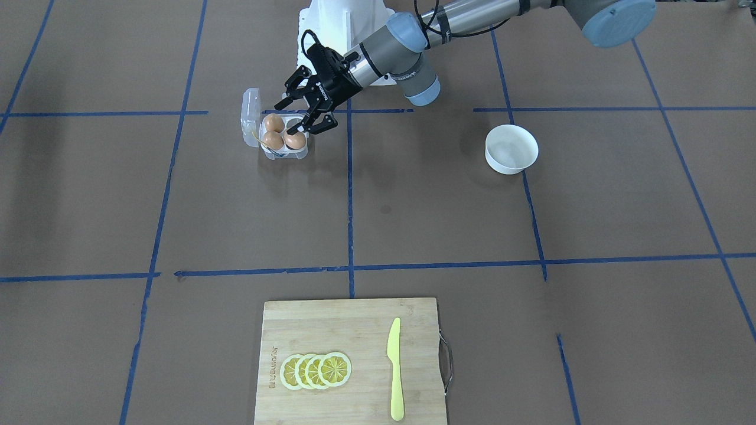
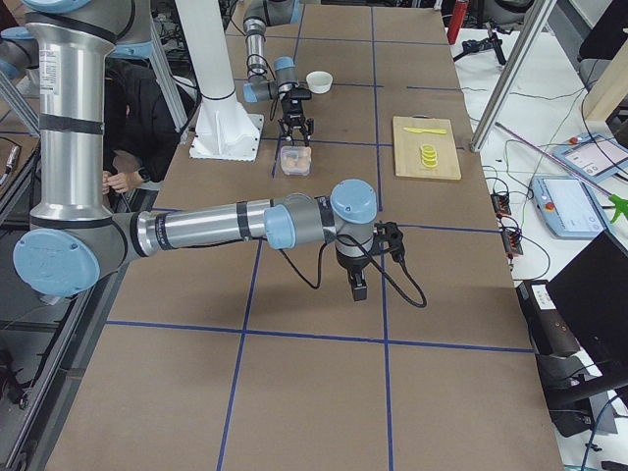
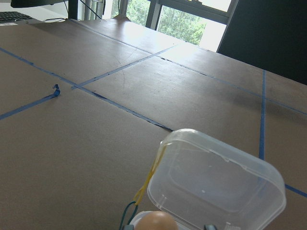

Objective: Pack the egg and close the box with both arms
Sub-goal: 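Lower the egg into an empty carton cup and open the left gripper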

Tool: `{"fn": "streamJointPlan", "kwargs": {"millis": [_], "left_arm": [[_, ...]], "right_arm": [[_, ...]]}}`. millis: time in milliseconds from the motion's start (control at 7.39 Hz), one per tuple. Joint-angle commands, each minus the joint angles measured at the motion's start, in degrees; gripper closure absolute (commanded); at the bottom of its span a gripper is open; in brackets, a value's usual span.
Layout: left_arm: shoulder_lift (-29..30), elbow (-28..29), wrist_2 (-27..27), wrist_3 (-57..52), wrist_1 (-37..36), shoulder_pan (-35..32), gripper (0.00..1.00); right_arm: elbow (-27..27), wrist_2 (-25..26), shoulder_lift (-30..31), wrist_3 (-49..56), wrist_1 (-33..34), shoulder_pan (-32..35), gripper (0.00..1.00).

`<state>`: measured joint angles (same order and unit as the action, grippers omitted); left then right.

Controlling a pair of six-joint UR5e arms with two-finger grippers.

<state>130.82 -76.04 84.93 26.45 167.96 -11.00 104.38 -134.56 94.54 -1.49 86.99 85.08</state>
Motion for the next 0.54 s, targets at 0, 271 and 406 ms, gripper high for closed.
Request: {"fn": "streamJointPlan", "kwargs": {"millis": [0,271,406], "left_arm": [[0.0,-0.2,0.0,0.1,-0.1,-0.2,0.01],[-0.1,-2.5,0.6,2.5,-1.5,-1.7,0.00],[-0.2,-5.7,1.7,2.8,-7.4,-3.0,0.00]], "right_arm": [[-0.1,0.0,0.0,0.0,0.0,0.0,0.00],[-0.1,-0.1,-0.1,0.0,0.0,0.0,0.00],[-0.1,-0.1,-0.1,0.0,0.0,0.0,0.00]]}}
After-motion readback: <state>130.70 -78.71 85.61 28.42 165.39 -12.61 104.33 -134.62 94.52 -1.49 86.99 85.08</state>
